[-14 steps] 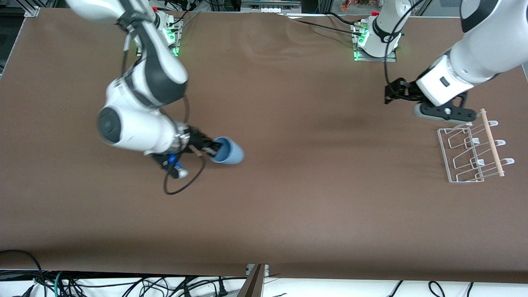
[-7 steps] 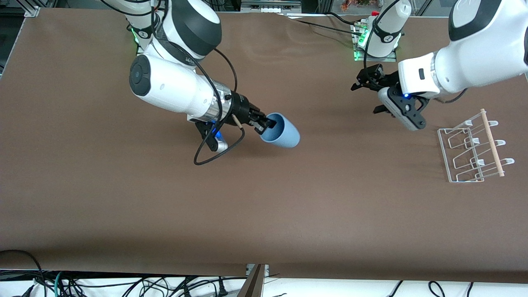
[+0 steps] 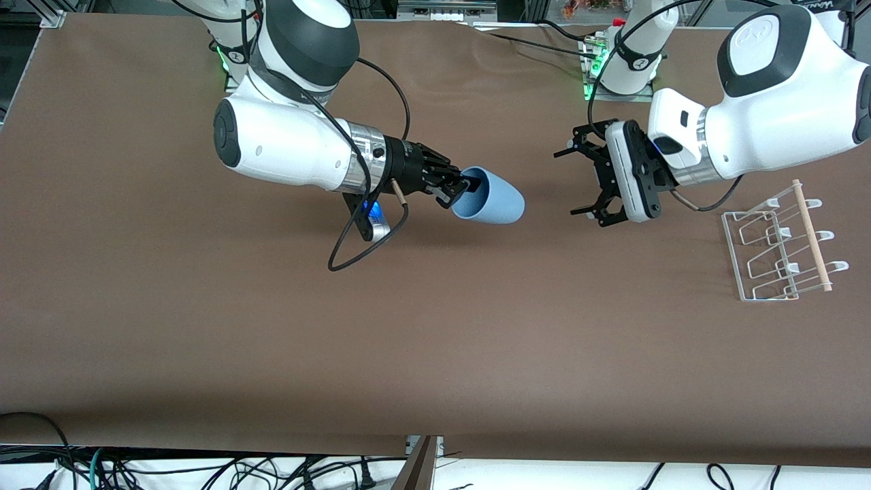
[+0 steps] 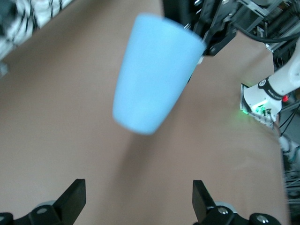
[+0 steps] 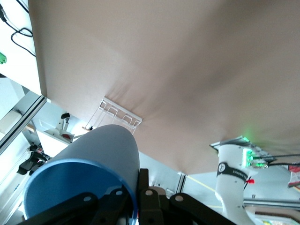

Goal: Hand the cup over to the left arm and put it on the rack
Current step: 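Grasp the cup's rim end with the left gripper, open the right gripper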

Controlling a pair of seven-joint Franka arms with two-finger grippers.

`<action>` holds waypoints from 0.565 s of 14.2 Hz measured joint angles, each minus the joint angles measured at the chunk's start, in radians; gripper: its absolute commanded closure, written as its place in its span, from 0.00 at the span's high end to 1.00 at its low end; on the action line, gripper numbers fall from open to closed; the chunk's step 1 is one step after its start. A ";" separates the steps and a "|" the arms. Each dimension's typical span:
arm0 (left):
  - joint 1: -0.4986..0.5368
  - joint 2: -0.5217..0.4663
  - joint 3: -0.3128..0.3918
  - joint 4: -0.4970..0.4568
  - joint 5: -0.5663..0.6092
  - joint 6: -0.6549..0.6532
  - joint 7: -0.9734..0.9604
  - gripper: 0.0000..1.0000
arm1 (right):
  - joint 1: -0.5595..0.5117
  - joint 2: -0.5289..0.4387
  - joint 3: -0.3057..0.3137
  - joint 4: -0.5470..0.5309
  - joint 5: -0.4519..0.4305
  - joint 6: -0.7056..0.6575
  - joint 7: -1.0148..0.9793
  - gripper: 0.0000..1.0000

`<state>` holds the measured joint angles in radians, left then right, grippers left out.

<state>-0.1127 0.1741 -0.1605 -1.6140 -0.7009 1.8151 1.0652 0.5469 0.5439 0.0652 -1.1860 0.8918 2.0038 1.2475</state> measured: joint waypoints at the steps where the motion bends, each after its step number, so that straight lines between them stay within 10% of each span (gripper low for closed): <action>1: -0.013 0.007 0.000 0.000 -0.035 0.032 0.071 1.00 | -0.001 0.001 0.000 0.000 0.004 0.000 0.001 0.00; 7: -0.091 0.065 -0.001 0.000 -0.138 0.131 0.205 1.00 | -0.003 0.002 0.001 0.000 0.007 -0.005 0.005 0.00; 8: -0.105 0.069 -0.001 0.000 -0.140 0.156 0.212 0.78 | -0.003 0.002 0.001 0.000 0.007 -0.008 0.005 0.00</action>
<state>-0.2173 0.2433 -0.1615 -1.6139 -0.8412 1.9711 1.2773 0.5434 0.5456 0.0659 -1.1863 0.8984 1.9955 1.2526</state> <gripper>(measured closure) 0.000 0.952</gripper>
